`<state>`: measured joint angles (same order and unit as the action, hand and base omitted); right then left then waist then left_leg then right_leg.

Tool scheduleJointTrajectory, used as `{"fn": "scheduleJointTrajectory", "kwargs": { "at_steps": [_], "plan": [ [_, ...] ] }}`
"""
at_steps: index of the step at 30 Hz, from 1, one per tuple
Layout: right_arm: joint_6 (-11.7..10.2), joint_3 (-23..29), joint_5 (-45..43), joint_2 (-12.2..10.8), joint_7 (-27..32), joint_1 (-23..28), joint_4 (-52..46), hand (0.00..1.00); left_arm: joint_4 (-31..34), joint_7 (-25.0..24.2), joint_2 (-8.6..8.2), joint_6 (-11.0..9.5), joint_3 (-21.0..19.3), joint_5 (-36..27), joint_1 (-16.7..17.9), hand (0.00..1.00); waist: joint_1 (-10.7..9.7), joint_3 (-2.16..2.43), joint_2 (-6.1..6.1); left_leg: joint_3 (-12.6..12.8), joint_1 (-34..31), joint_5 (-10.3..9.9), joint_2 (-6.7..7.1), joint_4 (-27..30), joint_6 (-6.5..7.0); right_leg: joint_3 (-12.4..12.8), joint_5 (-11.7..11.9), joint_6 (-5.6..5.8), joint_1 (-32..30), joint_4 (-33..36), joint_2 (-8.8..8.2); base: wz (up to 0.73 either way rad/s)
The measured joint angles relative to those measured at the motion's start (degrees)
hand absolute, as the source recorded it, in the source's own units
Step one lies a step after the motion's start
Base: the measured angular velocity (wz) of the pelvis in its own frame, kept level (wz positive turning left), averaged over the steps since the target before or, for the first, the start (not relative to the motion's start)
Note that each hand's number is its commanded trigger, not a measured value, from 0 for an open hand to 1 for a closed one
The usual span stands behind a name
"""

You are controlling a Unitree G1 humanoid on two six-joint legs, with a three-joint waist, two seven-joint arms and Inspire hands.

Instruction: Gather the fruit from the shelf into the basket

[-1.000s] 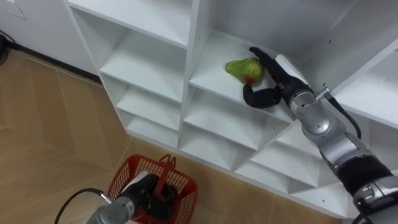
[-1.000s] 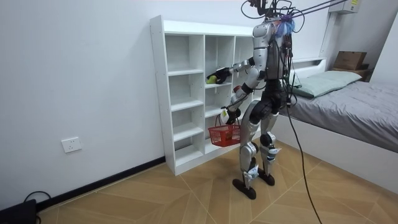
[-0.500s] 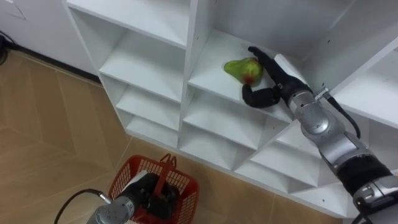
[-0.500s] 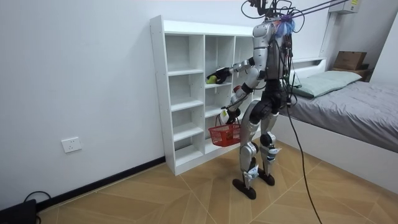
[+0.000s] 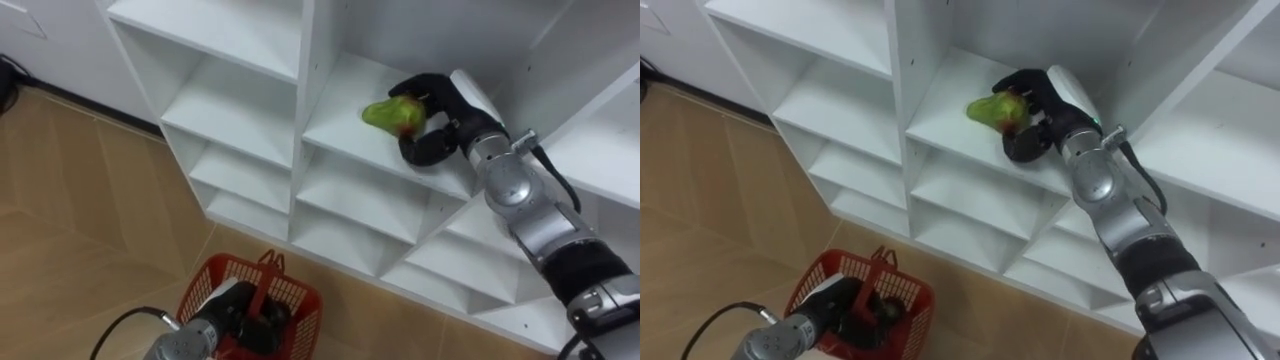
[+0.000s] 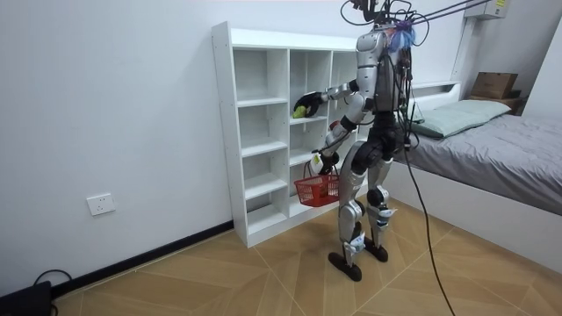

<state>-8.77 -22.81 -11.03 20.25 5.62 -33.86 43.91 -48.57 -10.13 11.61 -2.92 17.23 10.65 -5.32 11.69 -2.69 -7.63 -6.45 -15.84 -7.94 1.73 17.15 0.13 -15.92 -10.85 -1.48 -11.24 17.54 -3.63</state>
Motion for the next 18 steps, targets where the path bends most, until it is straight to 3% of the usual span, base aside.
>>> {"fn": "scheduleJointTrajectory", "kwargs": {
  "at_steps": [13,18],
  "plan": [
    [-0.07,-0.17,2.06,-0.33,-0.04,0.12,0.09,1.0,-0.05,0.1,-0.19,-0.01,0.11,-0.25,0.01,1.0,-0.17,0.02,-0.03,-0.05,0.23,0.01,0.03,-0.54,0.0,-0.04,-0.03,0.04,-0.01,0.11,-0.08,0.0],
    [-0.24,-0.14,2.29,-0.5,0.28,0.2,0.53,1.0,-0.92,1.12,-0.37,-0.09,2.13,-1.93,0.01,1.0,-0.27,0.01,-0.02,-0.18,0.26,0.01,0.06,-0.51,0.0,-0.19,-0.03,0.04,0.16,0.09,-0.07,0.0]
  ]
}}
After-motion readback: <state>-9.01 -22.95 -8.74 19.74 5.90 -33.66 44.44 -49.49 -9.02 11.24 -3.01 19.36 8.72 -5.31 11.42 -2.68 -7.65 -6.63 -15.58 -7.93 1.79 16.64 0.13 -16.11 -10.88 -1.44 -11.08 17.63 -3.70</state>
